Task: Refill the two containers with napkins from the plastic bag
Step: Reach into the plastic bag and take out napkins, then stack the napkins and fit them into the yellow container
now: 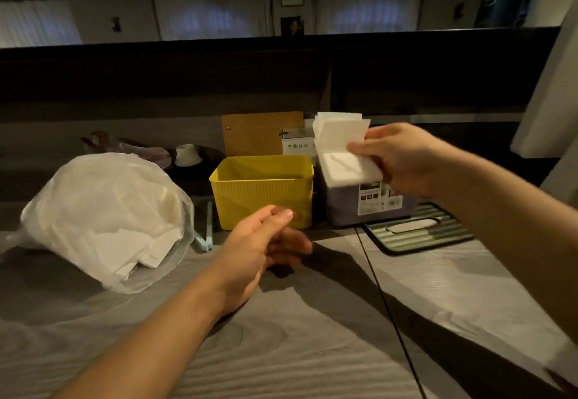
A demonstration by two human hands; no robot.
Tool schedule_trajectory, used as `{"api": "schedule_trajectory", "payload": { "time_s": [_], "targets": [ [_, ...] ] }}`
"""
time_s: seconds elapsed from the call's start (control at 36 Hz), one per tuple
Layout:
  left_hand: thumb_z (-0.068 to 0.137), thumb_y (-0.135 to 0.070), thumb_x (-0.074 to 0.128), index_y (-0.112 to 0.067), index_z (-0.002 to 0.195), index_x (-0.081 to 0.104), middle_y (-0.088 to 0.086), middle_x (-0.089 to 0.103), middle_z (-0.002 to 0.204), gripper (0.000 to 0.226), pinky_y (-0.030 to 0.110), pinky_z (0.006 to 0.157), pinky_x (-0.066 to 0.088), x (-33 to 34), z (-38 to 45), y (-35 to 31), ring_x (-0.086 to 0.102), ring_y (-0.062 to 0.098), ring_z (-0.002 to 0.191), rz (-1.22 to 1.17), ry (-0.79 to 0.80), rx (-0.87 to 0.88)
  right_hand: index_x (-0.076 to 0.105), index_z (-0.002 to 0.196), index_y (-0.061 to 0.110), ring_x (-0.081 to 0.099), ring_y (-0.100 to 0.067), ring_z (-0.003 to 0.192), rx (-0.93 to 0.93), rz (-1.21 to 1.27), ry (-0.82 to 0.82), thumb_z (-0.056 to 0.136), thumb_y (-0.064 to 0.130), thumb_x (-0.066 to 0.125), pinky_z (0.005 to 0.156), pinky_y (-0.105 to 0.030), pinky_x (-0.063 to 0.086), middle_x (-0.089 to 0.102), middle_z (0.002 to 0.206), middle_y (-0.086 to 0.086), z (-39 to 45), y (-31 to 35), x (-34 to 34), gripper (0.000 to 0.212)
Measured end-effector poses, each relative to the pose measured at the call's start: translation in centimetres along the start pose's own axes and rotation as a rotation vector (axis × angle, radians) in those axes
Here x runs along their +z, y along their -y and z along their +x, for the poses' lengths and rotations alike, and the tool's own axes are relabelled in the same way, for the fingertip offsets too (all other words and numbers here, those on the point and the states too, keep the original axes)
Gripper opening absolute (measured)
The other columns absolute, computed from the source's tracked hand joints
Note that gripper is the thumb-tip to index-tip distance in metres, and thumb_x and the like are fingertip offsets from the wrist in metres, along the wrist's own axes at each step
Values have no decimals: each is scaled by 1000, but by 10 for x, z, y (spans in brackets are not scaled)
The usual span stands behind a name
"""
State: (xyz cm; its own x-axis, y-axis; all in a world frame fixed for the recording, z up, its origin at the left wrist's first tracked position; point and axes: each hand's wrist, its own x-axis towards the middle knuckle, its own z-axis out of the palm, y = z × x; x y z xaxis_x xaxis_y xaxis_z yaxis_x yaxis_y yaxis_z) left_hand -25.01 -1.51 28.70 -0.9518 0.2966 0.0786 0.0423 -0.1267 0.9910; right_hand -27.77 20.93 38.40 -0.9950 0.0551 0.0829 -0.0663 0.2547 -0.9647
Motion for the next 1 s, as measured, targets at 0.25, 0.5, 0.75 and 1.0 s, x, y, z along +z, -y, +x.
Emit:
{"api": "schedule_trajectory", "payload": {
  "time_s": [0.25, 0.5, 0.75, 1.0],
  "targets": [
    [101, -25, 49, -8, 111, 64, 17, 71, 83, 24, 38, 76, 54, -5, 0, -1, 70, 26, 82, 41, 19, 0, 65, 106, 6, 63, -24, 98, 170, -266, -60, 91, 12, 70, 91, -39, 55, 67, 109, -14, 69, 12, -24, 18],
    [103, -18, 49, -6, 107, 66, 16, 69, 80, 20, 39, 78, 54, -8, 3, 0, 68, 26, 80, 63, 22, -11, 68, 101, 12, 61, -24, 104, 352, -413, 137, 94, 1, 62, 95, -28, 52, 63, 118, -13, 89, 7, -14, 14],
    [101, -13, 50, -5, 102, 66, 13, 67, 74, 18, 35, 74, 54, -7, 2, -1, 66, 23, 74, 37, 60, -3, 74, 108, 16, 68, -34, 106, 411, -709, 289, 84, -7, 59, 95, -43, 56, 69, 112, -18, 88, 6, -1, 37],
    [100, -10, 52, -4, 100, 66, 14, 66, 74, 16, 34, 71, 53, -8, 4, 2, 65, 24, 73, 45, 79, 9, 81, 99, 17, 68, -31, 98, 303, -284, 199, 94, 1, 62, 61, -34, 61, 65, 116, -16, 93, 9, -15, 25]
  ]
}}
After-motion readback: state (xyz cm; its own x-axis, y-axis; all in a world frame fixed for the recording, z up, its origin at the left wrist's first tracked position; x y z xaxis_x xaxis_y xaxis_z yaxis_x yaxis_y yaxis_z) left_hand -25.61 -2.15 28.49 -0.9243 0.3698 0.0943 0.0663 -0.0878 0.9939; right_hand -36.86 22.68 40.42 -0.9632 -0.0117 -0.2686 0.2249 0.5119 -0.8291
